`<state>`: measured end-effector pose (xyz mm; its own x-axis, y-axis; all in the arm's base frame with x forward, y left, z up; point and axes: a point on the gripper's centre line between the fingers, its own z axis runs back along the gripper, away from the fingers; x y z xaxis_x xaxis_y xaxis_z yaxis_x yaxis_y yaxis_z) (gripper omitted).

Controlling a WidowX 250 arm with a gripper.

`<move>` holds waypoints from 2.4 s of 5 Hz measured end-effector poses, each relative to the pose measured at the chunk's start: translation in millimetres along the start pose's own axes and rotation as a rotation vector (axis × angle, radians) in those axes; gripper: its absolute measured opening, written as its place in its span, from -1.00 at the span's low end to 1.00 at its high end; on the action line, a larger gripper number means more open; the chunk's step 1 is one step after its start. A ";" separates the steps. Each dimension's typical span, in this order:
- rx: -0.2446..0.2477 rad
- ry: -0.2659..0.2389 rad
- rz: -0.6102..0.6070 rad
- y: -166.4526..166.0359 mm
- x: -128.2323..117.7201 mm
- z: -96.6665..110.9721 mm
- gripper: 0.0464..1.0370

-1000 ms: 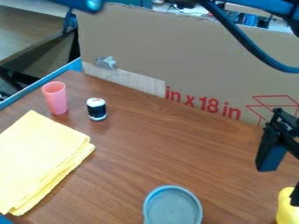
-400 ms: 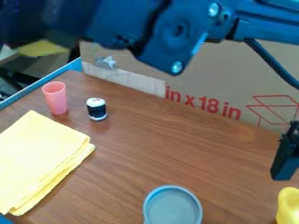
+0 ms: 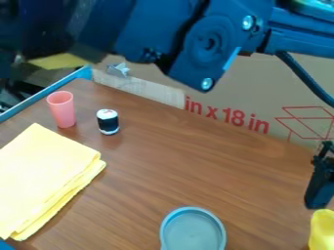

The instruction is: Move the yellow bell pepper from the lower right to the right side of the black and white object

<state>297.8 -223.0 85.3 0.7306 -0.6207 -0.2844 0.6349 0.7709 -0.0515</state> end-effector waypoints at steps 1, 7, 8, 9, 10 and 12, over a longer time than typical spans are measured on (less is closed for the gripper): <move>0.000 0.006 0.015 0.3 3.5 -1.9 -0.18; -0.055 -0.102 0.392 115.8 -89.3 51.6 -0.89; -0.060 -0.064 0.486 141.9 -107.2 40.2 -0.89; -0.033 -0.067 0.538 167.5 -119.9 34.3 -0.89; -0.020 -0.110 0.569 191.1 -127.3 28.0 -0.89; -0.069 -0.058 0.570 227.1 -117.9 2.9 -0.89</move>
<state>356.6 24.9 109.9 0.9664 -0.1103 -0.2324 0.1208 0.9922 0.0314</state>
